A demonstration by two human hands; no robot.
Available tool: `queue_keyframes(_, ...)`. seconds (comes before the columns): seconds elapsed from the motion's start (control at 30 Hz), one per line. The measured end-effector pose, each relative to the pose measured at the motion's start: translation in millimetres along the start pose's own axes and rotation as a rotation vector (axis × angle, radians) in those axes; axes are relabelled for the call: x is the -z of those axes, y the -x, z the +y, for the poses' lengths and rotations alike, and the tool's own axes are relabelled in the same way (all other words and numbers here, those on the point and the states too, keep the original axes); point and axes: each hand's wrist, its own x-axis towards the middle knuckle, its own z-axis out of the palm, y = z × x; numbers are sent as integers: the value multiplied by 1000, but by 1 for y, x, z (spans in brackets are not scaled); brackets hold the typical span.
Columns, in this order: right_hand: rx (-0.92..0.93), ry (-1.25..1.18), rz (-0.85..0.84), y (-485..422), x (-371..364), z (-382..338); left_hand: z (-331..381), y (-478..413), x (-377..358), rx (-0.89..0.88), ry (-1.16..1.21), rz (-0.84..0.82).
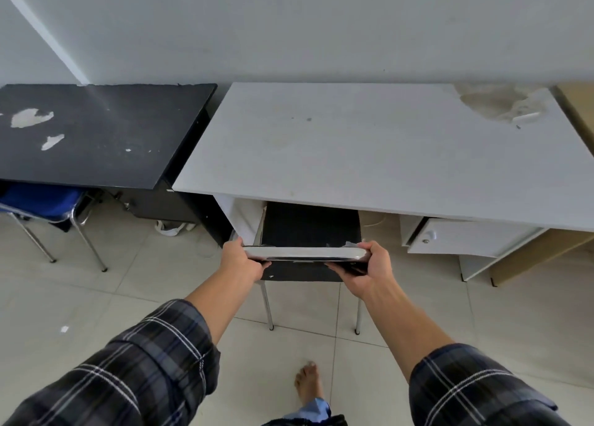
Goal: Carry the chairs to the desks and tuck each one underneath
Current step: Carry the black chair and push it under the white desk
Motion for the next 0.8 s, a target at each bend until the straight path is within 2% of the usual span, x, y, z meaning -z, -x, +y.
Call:
queue_keyframes(0.33,-17,-101,7,-34,-82,34,85,-49,-38,-11,-43,-79)
queue_keyframes(0.8,16,-103,26,-65,-134,19,121,-80,-88,-3,-69,-94)
